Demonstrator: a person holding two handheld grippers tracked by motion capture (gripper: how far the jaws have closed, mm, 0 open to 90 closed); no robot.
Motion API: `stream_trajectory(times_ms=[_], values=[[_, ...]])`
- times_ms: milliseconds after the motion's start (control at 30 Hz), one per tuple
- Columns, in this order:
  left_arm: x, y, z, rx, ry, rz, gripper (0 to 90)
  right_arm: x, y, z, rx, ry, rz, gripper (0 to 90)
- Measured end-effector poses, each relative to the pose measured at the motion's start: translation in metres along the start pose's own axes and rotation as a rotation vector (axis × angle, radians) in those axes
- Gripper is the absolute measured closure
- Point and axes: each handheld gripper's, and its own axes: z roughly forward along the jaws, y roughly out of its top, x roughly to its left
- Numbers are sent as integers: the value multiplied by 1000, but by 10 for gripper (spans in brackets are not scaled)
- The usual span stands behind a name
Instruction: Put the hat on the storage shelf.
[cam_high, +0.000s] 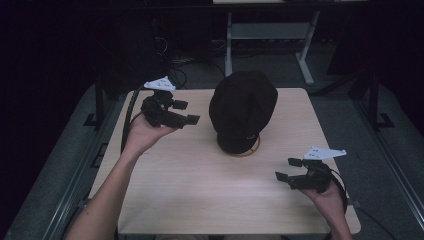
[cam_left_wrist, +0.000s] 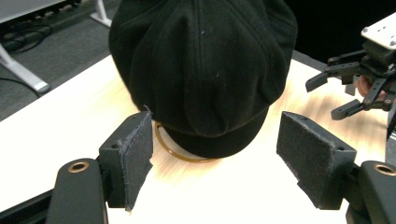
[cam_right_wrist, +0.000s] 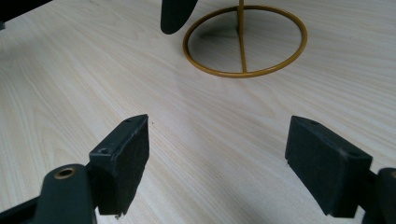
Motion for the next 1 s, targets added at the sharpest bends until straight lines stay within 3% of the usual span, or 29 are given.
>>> stream_trajectory(times_ms=[300, 467, 1000], values=[[1, -25, -13, -17, 4, -36, 252, 2, 1, 3, 9, -2, -9, 213], [0, -36, -18, -15, 23, -28, 249, 3, 1, 4, 15, -3, -11, 213], [-1, -70, -26, -33, 33, -71, 238, 5, 0, 2, 14, -14, -20, 214]])
